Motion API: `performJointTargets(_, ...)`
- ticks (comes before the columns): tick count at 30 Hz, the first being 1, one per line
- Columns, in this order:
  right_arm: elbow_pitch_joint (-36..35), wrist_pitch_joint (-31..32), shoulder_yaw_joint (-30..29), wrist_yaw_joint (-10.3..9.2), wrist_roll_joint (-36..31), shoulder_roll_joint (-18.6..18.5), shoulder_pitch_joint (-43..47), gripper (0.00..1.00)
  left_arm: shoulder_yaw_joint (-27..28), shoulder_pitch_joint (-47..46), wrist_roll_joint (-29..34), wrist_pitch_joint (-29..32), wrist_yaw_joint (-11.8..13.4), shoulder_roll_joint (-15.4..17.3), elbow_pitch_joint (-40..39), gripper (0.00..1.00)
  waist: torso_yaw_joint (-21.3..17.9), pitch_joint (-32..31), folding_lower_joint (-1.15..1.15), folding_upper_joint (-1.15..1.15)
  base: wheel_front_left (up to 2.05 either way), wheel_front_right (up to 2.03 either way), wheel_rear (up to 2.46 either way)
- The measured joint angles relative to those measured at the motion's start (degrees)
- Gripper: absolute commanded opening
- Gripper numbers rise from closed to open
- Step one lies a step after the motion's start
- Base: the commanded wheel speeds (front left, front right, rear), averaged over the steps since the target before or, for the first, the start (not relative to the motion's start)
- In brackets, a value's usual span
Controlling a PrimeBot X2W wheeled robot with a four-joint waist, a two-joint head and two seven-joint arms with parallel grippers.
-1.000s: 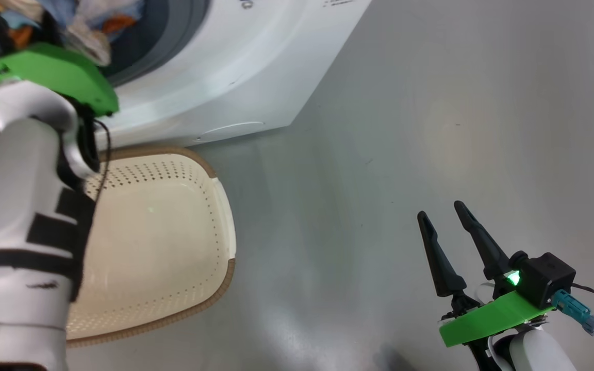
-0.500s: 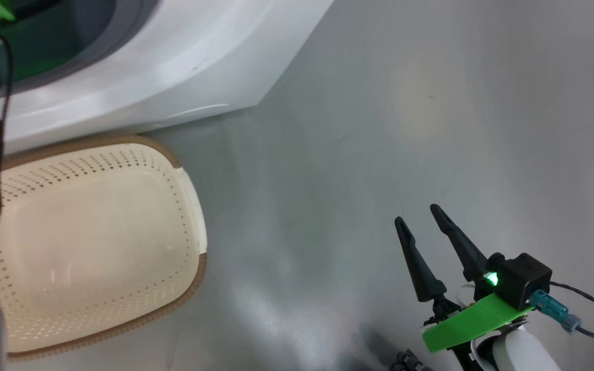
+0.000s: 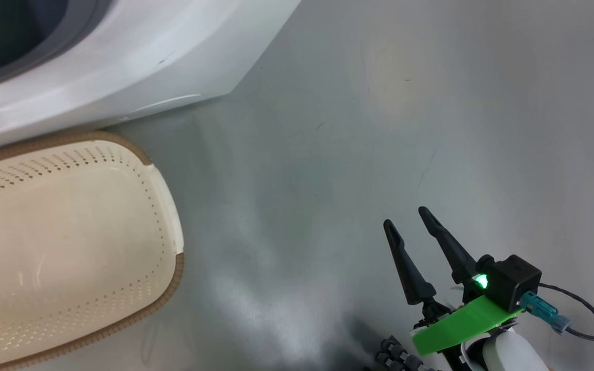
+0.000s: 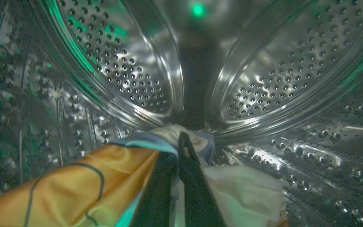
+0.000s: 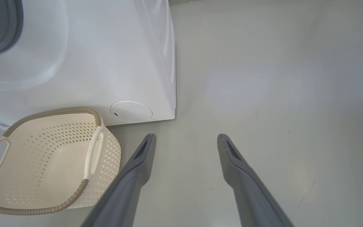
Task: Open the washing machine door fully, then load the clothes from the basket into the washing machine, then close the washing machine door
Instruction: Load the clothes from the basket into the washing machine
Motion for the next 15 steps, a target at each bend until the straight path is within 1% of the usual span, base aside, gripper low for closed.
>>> performJointTargets(3, 0.0, 0.0, 0.2, 0.00, 0.0, 0.1, 0.0, 1.00, -0.7, -2.2, 1.7, -1.8, 1.1, 1.2, 0.1, 0.00, -0.3, 0.3, 0.00, 0.00, 0.00, 0.00, 0.00)
performJointTargets(5, -0.1, 0.0, 0.3, 0.00, 0.0, 0.2, 0.0, 1.00, 0.0, -3.0, 1.7, -2.9, 2.0, 1.5, -0.1, 0.00, -0.6, 0.5, 0.00, 0.00, 0.00, 0.00, 0.00)
performJointTargets(6, -0.1, 0.0, 0.3, 0.00, 0.1, 0.2, 0.0, 1.00, -0.1, -3.3, 1.9, -3.2, 2.7, 1.6, -0.6, 0.00, -0.7, 0.6, 0.00, 0.00, 0.00, 0.00, 0.00)
performJointTargets(8, -0.1, 0.0, 0.6, 0.00, 0.5, 0.2, 0.0, 1.00, -0.3, -4.0, 2.9, -3.7, 3.1, 1.8, -1.6, 0.00, -0.8, 1.2, -0.01, 0.00, 0.00, 0.00, 0.00)
performJointTargets(10, 0.0, 0.0, 1.1, 0.00, 0.5, 0.4, 0.0, 1.00, -0.6, -4.1, 4.1, -3.7, 4.0, 2.3, -1.5, 0.00, -1.0, 1.5, 0.00, 0.00, 0.00, 0.00, 0.00)
performJointTargets(15, 0.4, 0.0, 1.5, 0.00, 0.6, 0.7, 0.0, 1.00, -1.2, -3.9, 4.4, -3.7, 4.0, 2.6, 2.3, 0.00, -1.5, 1.2, 0.00, 0.00, 0.00, 0.00, 0.00)
